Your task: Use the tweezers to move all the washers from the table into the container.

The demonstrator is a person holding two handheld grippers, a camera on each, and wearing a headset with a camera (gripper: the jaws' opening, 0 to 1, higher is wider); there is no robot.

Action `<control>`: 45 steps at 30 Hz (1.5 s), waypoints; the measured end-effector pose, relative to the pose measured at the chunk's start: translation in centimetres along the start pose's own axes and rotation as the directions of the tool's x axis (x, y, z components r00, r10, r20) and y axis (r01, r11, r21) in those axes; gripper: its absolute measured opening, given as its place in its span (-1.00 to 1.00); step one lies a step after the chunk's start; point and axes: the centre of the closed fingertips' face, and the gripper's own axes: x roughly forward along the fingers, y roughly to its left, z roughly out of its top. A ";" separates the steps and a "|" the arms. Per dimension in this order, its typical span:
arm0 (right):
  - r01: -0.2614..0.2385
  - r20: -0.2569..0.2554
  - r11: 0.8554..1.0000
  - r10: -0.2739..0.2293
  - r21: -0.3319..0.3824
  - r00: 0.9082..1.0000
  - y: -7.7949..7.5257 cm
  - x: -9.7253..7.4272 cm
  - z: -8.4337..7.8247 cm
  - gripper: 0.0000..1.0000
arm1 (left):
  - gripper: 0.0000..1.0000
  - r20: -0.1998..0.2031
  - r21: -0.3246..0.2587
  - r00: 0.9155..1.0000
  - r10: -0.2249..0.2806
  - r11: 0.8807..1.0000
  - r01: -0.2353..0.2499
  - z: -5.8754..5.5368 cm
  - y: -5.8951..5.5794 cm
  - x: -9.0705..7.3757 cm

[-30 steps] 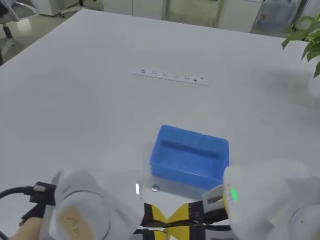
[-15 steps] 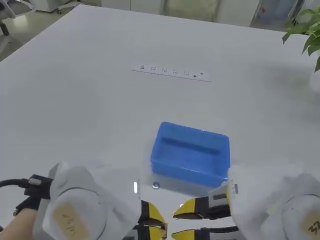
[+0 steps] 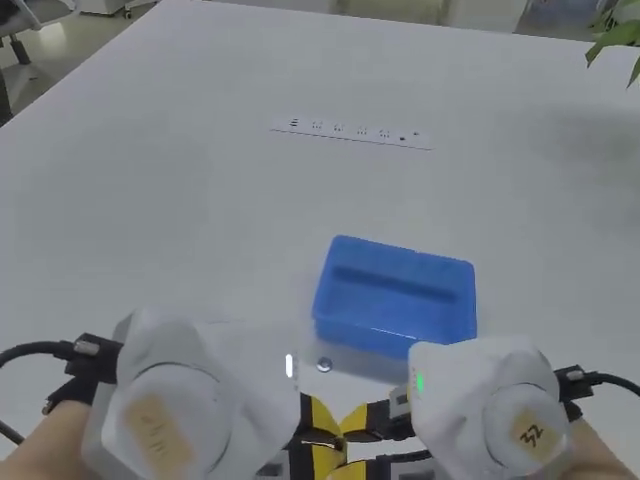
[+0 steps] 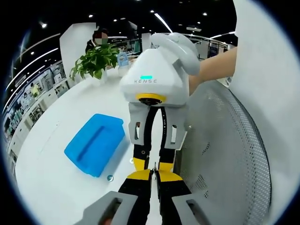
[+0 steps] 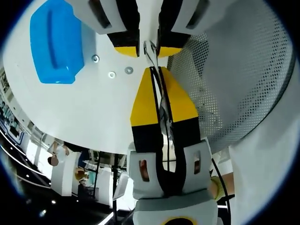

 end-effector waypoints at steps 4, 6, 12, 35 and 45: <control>-0.017 -0.006 1.000 0.017 0.009 1.000 0.0 0.4 -0.3 -0.85 | -1.00 -0.002 0.000 1.000 0.003 1.000 -0.003 0.2 0.2 0.1; -0.026 -0.013 1.000 0.026 0.006 1.000 0.1 0.5 -0.4 -0.87 | -1.00 -0.003 0.003 1.000 0.001 1.000 -0.001 0.2 0.3 0.1; -0.033 -0.013 0.999 0.033 -0.002 0.999 0.1 0.5 -0.4 -0.88 | -1.00 -0.003 -0.002 1.000 0.001 1.000 -0.001 0.2 0.4 0.1; 0.141 0.093 0.985 -0.151 0.100 0.984 -2.4 -2.7 -0.2 -0.93 | -0.34 0.159 -0.316 0.969 0.190 0.939 -0.133 -0.4 1.2 -3.4; 0.216 0.202 0.963 -0.246 0.158 0.948 -4.0 -3.7 0.6 -0.90 | -0.28 0.190 -0.388 0.945 0.265 0.905 -0.176 -1.4 1.7 -4.8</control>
